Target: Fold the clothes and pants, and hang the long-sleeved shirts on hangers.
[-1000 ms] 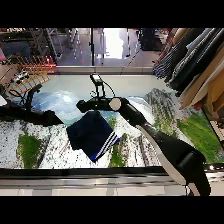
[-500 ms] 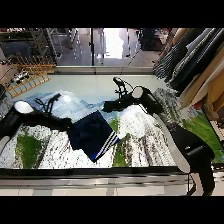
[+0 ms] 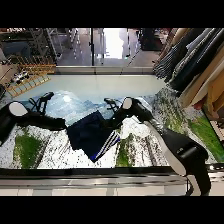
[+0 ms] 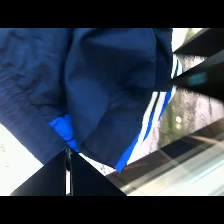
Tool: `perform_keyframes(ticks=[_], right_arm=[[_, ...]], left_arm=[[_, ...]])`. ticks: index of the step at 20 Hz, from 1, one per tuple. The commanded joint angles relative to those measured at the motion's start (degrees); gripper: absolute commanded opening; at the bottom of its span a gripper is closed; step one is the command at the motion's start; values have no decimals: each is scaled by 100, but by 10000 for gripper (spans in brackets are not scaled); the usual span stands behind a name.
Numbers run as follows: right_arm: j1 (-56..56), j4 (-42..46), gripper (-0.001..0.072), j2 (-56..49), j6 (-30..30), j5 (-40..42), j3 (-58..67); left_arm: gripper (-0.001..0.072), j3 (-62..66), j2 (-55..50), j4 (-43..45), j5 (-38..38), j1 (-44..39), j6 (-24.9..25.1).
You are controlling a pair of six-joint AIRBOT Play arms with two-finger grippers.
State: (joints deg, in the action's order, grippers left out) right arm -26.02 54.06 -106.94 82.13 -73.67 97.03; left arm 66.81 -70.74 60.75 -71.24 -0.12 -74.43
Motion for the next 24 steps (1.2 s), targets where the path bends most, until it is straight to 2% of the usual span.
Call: perform_keyframes(ticks=[1, 2, 3, 4, 7, 9, 10, 11, 12, 13, 17, 18, 20, 22, 24], right_arm=[[-358, 37, 422, -221, 229, 551, -90], [-402, 35, 263, -236, 249, 758, -90], [-444, -50, 10, -234, 225, 1023, -44], [-490, -175, 10, -234, 74, 1187, 87], [-815, -603, 8, -234, -1154, 1845, 887], [-1119, -457, 11, -236, -1902, 3265, 1123], [-1231, -302, 86, -269, -2039, 3912, 1117], [-1300, -192, 365, -348, -2031, 4299, 1117], [-1307, -166, 556, -433, -2031, 4395, 1117], [-1305, -166, 610, -483, -2028, 4308, 1117], [-1016, 4, 599, -341, -1937, 3875, 1119], [-804, 157, 565, -245, -1434, 3541, 1117], [-262, 485, 567, -125, -463, 2433, 1117], [299, 413, 569, -120, -310, 1156, 1106], [702, 245, 604, -122, -304, 229, 1019]], left_arm=[[15, -2, 227, 48, 0, 48, -33], [15, -2, 227, 52, -17, 48, -31], [15, -2, 229, 52, -46, 48, -31], [15, -2, 232, 52, -111, 48, -15], [15, -2, 240, 55, -433, 50, -15], [15, -2, 240, 50, -531, 48, -15], [15, -2, 240, 50, -531, 48, -15], [15, -4, 238, 55, -531, 48, -15], [15, -4, 238, 55, -529, 48, -15], [15, -7, 238, 52, -522, 48, -15], [15, -39, 223, 48, -339, 48, -17], [15, -39, 208, 48, -330, 48, -15], [15, -42, 157, 2, -337, 46, -17], [15, -42, 90, -422, -332, 39, -4], [15, -42, -28, -817, -203, -151, 382]])
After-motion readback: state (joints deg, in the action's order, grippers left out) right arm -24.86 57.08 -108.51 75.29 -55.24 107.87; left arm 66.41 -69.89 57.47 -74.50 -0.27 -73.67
